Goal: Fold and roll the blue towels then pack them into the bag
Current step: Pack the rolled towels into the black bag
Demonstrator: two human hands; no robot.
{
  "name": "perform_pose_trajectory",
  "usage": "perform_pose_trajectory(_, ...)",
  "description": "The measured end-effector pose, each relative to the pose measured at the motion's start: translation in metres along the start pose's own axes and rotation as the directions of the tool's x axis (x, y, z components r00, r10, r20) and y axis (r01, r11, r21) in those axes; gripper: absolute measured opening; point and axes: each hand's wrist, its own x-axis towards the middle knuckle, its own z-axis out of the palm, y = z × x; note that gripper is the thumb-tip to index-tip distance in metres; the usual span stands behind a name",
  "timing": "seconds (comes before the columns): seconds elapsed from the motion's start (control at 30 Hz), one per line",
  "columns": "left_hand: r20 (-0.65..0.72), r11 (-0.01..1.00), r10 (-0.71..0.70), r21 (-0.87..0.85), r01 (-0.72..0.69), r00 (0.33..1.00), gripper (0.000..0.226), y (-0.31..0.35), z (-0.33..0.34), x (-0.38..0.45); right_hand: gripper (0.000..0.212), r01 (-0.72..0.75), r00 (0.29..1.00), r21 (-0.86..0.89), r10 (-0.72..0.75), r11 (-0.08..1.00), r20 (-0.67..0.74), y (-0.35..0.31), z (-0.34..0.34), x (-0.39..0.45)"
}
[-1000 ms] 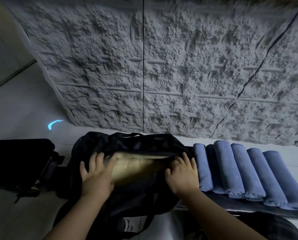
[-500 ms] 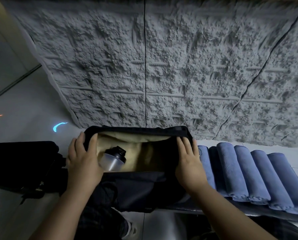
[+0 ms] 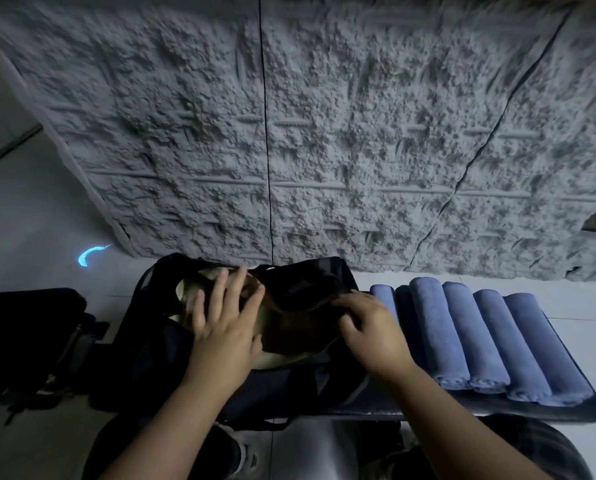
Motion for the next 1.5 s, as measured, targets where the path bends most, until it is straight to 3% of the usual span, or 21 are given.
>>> perform_pose_trajectory(0.07, 0.031, 0.999, 0.035, 0.010, -0.035, 0.999, 0.074, 0.011, 0.006, 0.000, 0.027, -0.093, 0.990, 0.057, 0.099, 0.994, -0.098, 0.004, -0.006, -0.005)
perform_pose_trajectory(0.17, 0.045, 0.997, 0.071, 0.028, -0.073, 0.996, 0.042, 0.018, 0.015, 0.001, 0.023, -0.262, 0.932, 0.160, 0.293, 0.952, -0.214, 0.016, -0.018, -0.007)
perform_pose_trajectory(0.33, 0.075, 0.986, 0.144, 0.075, -0.149, 0.987, 0.052, 0.015, 0.033, 0.004, 0.013, -0.404, 0.866, -0.127, 0.335, 0.906, -0.371, 0.063, -0.036, -0.005)
perform_pose_trajectory(0.5, 0.218, 0.984, 0.103, 0.120, -0.132, 0.971, 0.042, 0.012, 0.034, 0.005, 0.025, -0.595, 0.803, -0.329, 0.532, 0.733, -0.268, 0.092, -0.047, -0.009)
perform_pose_trajectory(0.6, 0.286, 0.987, 0.123, 0.067, -0.148, 0.950, 0.035, 0.016, 0.030, 0.003, 0.024, -0.655, 0.756, -0.288, 0.611, 0.699, -0.236, 0.099, -0.043, -0.009)
perform_pose_trajectory(0.63, 0.312, 0.986, 0.149, 0.022, -0.164, 0.938, 0.038, 0.016, 0.029, 0.002, 0.023, -0.655, 0.754, -0.309, 0.616, 0.689, -0.226, 0.100, -0.041, -0.009)
perform_pose_trajectory(0.77, 0.182, 0.935, 0.343, -0.166, -0.315, 0.922, 0.037, 0.015, 0.044, -0.007, 0.022, -0.627, 0.765, -0.433, 0.615, 0.647, -0.190, 0.096, -0.040, -0.006)
perform_pose_trajectory(0.87, 0.250, 0.930, 0.351, -0.205, -0.305, 0.902, 0.029, 0.021, 0.043, -0.010, 0.029, -0.631, 0.753, -0.462, 0.636, 0.623, -0.172, 0.096, -0.041, 0.000)
perform_pose_trajectory(0.93, 0.297, 0.946, 0.322, -0.134, -0.294, 0.899, 0.008, 0.026, 0.034, -0.007, 0.037, -0.644, 0.739, -0.433, 0.659, 0.631, -0.139, 0.094, -0.040, 0.006)
perform_pose_trajectory(1.03, 0.396, 0.979, 0.202, -0.082, -0.184, 0.896, 0.029, 0.025, 0.032, -0.006, 0.040, -0.685, 0.707, -0.354, 0.697, 0.637, -0.114, 0.090, -0.039, 0.011)
perform_pose_trajectory(1.13, 0.389, 0.973, 0.206, -0.179, -0.146, 0.898, 0.031, 0.022, 0.029, -0.007, 0.046, -0.690, 0.704, -0.317, 0.704, 0.650, -0.090, 0.091, -0.034, 0.011)
perform_pose_trajectory(1.23, 0.378, 0.935, 0.225, -0.342, -0.091, 0.898, 0.030, 0.023, 0.027, -0.005, 0.047, -0.664, 0.734, -0.327, 0.671, 0.673, -0.109, 0.092, -0.030, 0.011)
perform_pose_trajectory(1.37, 0.490, 0.966, 0.170, -0.256, -0.045, 0.855, 0.061, 0.020, 0.038, -0.004, 0.055, -0.620, 0.785, -0.267, 0.591, 0.738, -0.186, 0.084, -0.035, 0.017)
perform_pose_trajectory(1.5, 0.582, 0.984, 0.108, -0.176, -0.005, 0.806, 0.055, 0.024, 0.043, -0.003, 0.028, -0.496, 0.840, -0.015, 0.475, 0.868, -0.261, 0.053, -0.057, 0.030)
